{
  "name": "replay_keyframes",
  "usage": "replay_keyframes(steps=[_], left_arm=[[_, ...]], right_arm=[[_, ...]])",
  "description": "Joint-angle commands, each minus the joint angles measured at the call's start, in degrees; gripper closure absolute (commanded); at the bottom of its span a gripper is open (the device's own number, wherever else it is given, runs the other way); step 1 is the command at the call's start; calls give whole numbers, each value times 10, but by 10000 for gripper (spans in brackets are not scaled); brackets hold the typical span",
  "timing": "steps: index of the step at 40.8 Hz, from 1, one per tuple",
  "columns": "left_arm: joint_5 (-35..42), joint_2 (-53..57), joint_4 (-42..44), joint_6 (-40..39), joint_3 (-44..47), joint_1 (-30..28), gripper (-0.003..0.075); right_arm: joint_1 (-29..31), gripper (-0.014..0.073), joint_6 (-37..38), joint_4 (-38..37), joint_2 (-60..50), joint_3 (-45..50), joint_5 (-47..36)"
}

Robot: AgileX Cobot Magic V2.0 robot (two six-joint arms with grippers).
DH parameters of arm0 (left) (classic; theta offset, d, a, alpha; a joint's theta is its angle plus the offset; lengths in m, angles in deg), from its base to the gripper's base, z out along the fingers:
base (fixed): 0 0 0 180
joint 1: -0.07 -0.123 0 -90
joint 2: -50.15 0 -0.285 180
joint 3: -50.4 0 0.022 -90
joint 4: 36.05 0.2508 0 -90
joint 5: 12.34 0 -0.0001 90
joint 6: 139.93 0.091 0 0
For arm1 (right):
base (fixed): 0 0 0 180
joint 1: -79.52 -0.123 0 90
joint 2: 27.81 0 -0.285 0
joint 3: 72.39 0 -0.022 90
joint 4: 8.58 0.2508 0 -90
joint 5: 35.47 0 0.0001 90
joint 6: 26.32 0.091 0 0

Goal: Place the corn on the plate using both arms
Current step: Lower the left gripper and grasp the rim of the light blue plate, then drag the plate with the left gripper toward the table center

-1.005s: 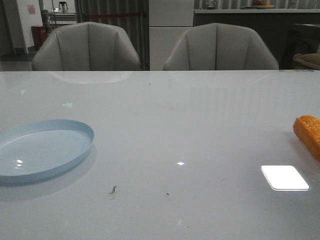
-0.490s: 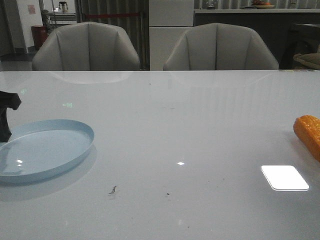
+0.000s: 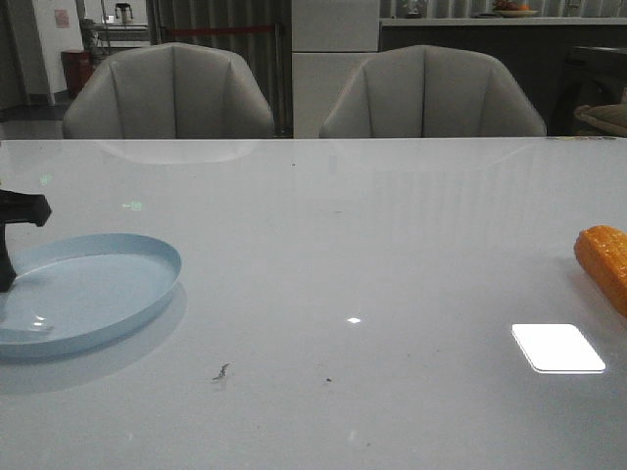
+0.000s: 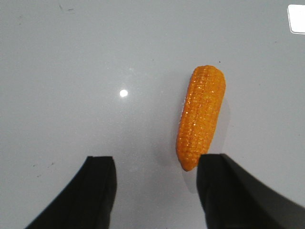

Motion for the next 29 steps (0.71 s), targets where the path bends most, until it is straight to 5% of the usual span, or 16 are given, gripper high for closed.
replay_keyframes(steps=[1,17,29], left_arm=[[-9,10,-5,-4,-7,1,624],[-112,10,-147,-4,-142,9,627],[-109,10,-173,-4,-196,106,627]], right_arm=[[-1,106,-2,3,-3,-21,-35],[-1,106,-2,3,-3,-21,-35],[-1,106,-2,3,-3,-21,-35]])
